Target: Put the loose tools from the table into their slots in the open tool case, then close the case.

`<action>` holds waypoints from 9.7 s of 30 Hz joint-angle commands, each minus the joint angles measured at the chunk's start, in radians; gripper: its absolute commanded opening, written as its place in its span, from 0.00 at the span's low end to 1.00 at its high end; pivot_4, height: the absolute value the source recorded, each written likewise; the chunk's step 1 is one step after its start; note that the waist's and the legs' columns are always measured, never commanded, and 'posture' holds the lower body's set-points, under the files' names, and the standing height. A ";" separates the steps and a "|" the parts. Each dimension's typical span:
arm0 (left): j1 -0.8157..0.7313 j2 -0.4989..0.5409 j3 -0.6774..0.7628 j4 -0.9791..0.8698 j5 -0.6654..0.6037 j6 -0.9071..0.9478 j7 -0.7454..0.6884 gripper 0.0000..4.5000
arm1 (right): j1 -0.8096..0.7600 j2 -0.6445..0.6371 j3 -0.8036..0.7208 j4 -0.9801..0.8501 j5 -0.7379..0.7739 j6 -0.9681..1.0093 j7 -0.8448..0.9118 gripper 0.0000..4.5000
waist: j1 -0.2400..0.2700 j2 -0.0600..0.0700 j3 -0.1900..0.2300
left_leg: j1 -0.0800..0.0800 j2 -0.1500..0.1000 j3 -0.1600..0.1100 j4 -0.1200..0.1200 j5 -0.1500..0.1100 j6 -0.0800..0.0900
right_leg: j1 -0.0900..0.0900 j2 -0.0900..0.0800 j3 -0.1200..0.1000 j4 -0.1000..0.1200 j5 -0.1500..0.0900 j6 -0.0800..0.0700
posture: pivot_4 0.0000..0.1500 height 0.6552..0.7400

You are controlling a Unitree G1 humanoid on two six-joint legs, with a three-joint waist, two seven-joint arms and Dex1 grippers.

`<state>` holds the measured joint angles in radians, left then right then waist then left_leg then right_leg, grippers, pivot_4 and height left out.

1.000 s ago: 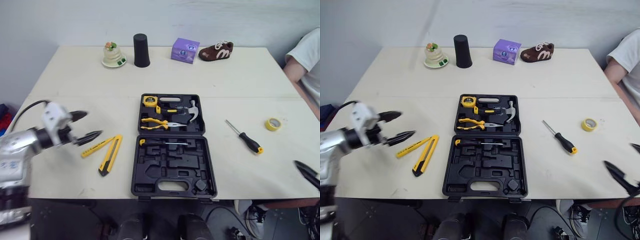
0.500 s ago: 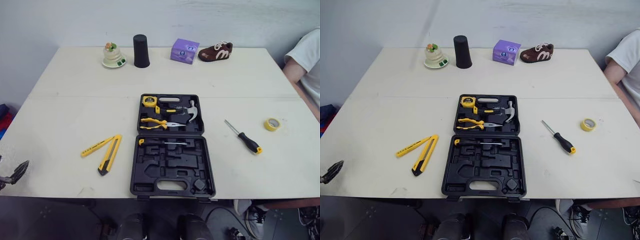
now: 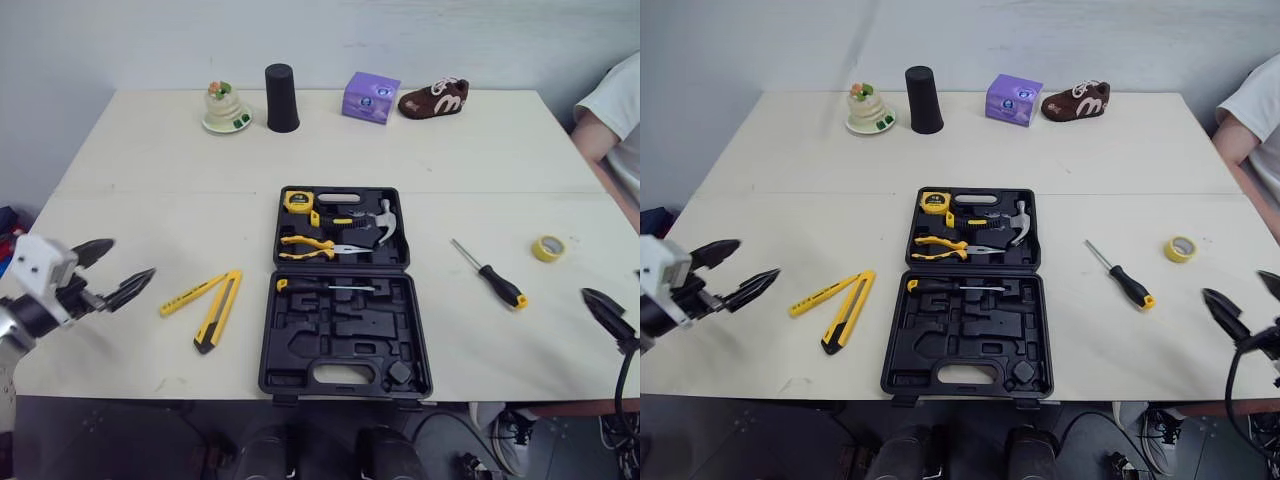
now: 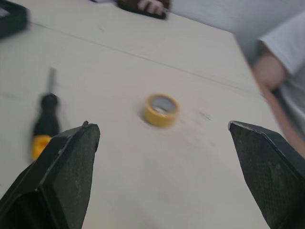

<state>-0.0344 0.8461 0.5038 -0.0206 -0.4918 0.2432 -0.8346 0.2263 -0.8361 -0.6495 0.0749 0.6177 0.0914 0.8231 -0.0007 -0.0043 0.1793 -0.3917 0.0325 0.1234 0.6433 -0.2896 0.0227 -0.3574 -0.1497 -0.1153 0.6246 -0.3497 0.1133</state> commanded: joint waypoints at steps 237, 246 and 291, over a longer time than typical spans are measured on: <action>0.208 -0.033 0.231 0.066 0.098 -0.124 0.000 1.00 | -0.274 -0.005 0.125 0.200 -0.265 -0.278 0.222 0.99 | -0.027 -0.006 -0.001 | 0.001 0.000 0.013 0.003 -0.004 0.005 | -0.003 0.001 0.002 0.002 0.001 0.003 | 1.00 1.00; 0.349 -0.108 0.425 0.261 0.159 -0.233 0.211 1.00 | -0.071 -0.081 -0.102 0.668 -0.354 -0.559 -0.024 0.99 | -0.029 -0.009 0.001 | 0.006 0.000 0.019 0.003 -0.011 0.001 | -0.002 -0.001 0.011 -0.004 0.003 0.006 | 1.00 1.00; -0.016 0.108 -0.196 0.197 0.083 0.115 -0.237 1.00 | -0.454 0.135 0.449 -0.288 0.097 -0.004 0.477 0.99 | -0.027 -0.006 0.000 | 0.000 0.007 0.027 0.006 -0.008 0.003 | -0.016 0.003 0.007 0.010 0.001 0.002 | 1.00 1.00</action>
<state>-0.0351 0.9550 0.3155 0.1741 -0.4228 0.3634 -1.0671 -0.2392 -0.7017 -0.1907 -0.1537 0.6919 0.0817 1.3097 -0.0277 -0.0099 0.1794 -0.3920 0.0388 0.1505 0.6494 -0.2978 0.0261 -0.3735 -0.1466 -0.1086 0.6347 -0.3484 0.1151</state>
